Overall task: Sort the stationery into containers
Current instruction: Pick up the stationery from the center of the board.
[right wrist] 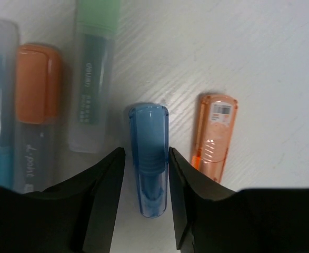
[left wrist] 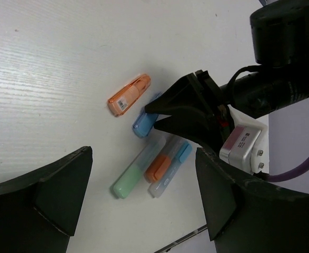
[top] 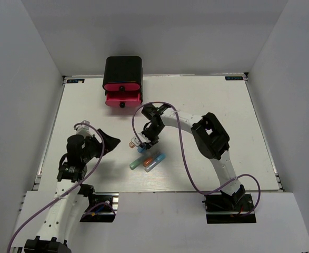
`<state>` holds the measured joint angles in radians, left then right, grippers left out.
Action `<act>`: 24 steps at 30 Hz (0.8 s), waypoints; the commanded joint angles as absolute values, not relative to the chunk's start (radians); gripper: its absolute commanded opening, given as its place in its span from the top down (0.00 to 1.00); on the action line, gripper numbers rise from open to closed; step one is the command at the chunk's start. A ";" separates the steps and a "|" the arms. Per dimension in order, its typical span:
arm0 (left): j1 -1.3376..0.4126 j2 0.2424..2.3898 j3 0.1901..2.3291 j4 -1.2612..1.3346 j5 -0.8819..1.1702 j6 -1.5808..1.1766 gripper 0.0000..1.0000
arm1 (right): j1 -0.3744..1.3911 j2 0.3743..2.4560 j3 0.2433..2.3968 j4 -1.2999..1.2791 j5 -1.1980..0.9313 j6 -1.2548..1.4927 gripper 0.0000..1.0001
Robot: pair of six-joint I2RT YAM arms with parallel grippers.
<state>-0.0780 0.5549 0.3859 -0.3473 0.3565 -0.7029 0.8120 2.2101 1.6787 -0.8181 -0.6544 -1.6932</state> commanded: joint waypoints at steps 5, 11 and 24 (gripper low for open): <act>-0.081 0.597 0.397 -0.253 0.437 -0.641 0.11 | 0.805 2.230 1.603 -0.957 -0.569 -1.637 0.54; -0.081 0.658 0.388 -0.189 0.520 -0.577 0.11 | 0.802 2.224 1.598 -0.893 -0.526 -1.494 0.56; -0.081 0.908 0.540 -0.172 0.571 -0.420 0.13 | 0.698 2.054 1.623 -0.625 -0.552 -1.066 0.95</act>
